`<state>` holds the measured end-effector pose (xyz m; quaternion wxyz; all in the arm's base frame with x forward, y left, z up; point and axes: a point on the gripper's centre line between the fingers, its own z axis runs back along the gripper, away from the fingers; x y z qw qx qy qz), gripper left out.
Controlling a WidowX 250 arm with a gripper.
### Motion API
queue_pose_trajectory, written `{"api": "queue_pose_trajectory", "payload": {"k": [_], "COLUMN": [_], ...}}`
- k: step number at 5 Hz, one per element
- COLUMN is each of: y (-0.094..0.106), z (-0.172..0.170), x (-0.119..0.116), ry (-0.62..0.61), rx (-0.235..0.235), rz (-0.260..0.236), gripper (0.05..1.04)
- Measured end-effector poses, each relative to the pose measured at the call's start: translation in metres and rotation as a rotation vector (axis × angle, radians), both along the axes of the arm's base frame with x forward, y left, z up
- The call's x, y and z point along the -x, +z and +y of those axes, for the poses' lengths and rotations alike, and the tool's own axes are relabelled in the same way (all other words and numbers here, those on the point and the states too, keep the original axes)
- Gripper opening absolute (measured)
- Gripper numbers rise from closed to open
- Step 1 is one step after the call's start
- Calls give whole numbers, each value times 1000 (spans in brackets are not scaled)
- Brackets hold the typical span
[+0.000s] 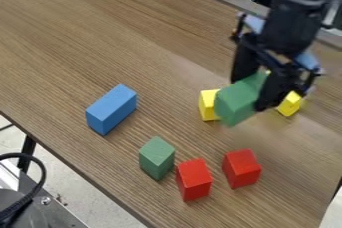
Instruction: Take the green rectangle block and put it above the green cube
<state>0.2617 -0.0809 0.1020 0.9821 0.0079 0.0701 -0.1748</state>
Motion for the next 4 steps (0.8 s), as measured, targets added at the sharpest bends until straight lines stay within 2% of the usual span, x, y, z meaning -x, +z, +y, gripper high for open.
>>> {"api": "queue_pose_trajectory", "payload": {"k": [1, 2, 3, 4], "y": [0, -4, -19, -26], "z": [24, 32, 32, 29], "x": [0, 2, 10, 13], "ry": [10, -15, -64, -131], "rx": [2, 2, 17, 39], "rz": [-12, -7, -11, -30], "gripper": [571, 571, 571, 571]}}
